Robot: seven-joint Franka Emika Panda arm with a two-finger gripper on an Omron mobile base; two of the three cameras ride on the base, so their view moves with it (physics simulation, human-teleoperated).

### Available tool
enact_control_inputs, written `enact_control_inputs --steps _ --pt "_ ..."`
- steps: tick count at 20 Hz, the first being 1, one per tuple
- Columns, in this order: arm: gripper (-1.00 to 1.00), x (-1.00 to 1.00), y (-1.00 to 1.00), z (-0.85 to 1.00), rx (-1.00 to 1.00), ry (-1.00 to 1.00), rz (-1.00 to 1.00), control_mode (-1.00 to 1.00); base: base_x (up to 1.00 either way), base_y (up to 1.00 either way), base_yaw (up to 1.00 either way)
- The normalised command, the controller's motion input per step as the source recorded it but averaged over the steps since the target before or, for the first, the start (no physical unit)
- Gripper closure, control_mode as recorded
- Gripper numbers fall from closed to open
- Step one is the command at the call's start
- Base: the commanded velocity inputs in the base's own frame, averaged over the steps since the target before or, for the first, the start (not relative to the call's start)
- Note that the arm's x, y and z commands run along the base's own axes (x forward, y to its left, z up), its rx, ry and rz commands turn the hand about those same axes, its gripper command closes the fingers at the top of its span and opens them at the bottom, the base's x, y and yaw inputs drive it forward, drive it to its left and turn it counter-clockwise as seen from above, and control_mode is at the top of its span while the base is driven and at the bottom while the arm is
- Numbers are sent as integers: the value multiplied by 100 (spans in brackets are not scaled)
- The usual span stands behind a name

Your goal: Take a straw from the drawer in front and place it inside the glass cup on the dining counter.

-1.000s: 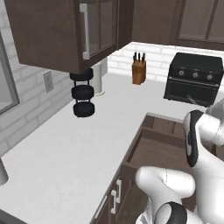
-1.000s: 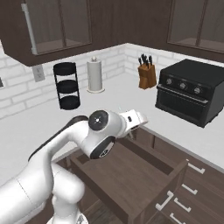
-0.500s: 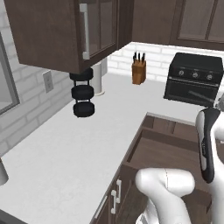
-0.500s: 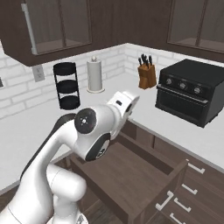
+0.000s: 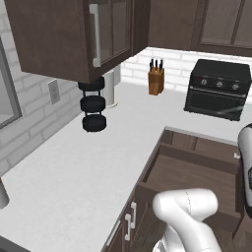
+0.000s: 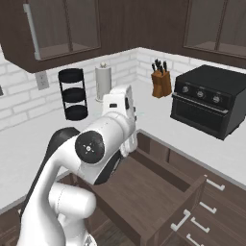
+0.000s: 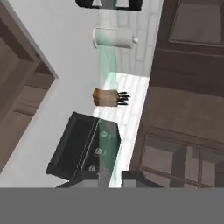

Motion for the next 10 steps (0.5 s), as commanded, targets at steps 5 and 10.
enact_control_inputs --steps 5,10 --pt "100 -2 56 15 -61 2 30 -100 0 0 0" --pt "100 -3 49 -3 -49 2 28 -100 0 0 0"
